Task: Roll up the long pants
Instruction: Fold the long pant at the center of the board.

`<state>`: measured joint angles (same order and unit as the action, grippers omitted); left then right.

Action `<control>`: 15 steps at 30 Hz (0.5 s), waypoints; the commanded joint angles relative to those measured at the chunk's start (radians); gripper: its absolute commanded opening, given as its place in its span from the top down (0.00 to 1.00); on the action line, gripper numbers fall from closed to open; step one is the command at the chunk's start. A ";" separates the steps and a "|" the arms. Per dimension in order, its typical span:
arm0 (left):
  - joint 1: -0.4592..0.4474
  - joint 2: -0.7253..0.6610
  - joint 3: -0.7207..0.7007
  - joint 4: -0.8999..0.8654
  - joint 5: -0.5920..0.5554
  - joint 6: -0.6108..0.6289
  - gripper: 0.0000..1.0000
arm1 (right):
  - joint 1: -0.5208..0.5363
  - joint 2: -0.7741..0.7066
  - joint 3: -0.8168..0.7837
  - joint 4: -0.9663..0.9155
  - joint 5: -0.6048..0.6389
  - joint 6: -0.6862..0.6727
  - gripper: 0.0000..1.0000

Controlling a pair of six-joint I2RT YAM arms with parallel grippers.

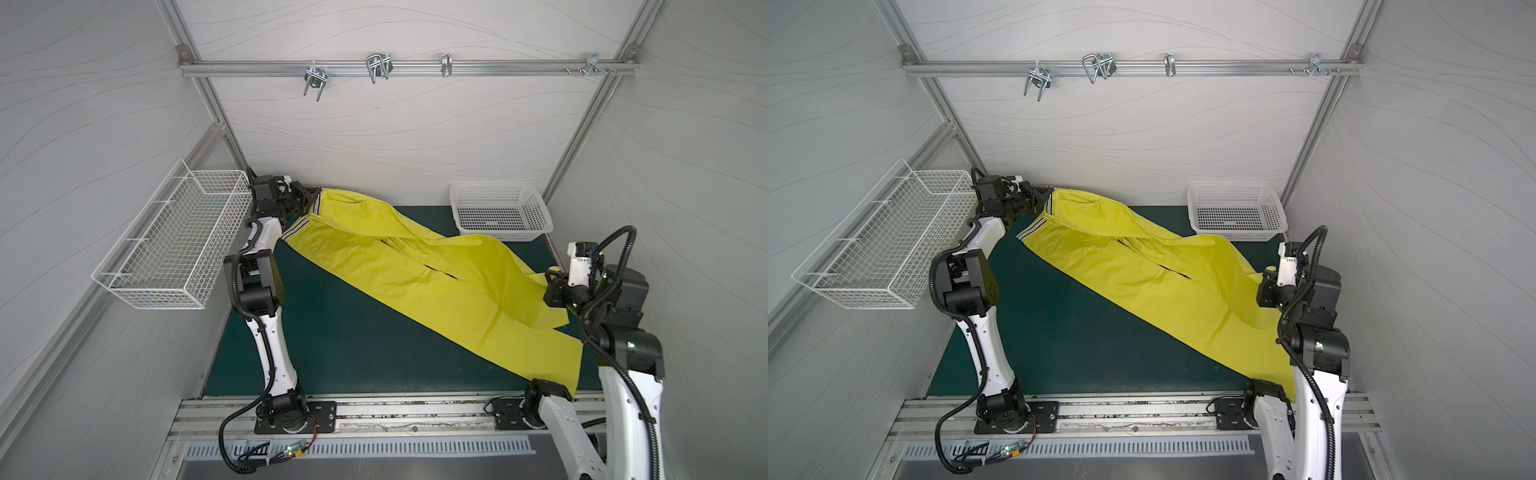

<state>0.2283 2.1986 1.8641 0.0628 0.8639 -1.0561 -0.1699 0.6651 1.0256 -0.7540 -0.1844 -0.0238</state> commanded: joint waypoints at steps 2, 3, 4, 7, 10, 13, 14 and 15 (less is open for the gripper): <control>0.039 -0.106 -0.013 -0.050 -0.054 0.130 1.00 | 0.006 -0.045 0.068 -0.058 0.057 -0.015 1.00; 0.043 -0.117 -0.036 -0.055 -0.068 0.142 1.00 | 0.007 -0.045 0.083 -0.071 0.065 -0.018 1.00; 0.046 -0.129 -0.056 -0.055 -0.079 0.146 1.00 | 0.009 -0.046 0.094 -0.079 0.074 -0.021 1.00; 0.066 -0.163 -0.116 -0.028 -0.117 0.134 1.00 | 0.013 -0.065 0.121 -0.085 0.096 -0.022 1.00; 0.085 -0.183 -0.165 0.012 -0.138 0.108 1.00 | 0.026 -0.092 0.142 -0.081 0.119 -0.042 1.00; 0.099 -0.197 -0.192 0.017 -0.152 0.105 1.00 | 0.047 -0.109 0.166 -0.106 0.148 -0.064 1.00; 0.103 -0.200 -0.202 0.024 -0.152 0.107 1.00 | 0.053 -0.119 0.171 -0.113 0.165 -0.069 1.00; 0.104 -0.203 -0.211 0.033 -0.155 0.107 1.00 | 0.062 -0.131 0.174 -0.114 0.187 -0.075 1.00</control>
<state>0.2539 2.0357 1.6550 0.0162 0.7361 -0.9489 -0.1253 0.5629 1.1725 -0.8364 -0.0574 -0.0547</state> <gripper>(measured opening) 0.060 0.075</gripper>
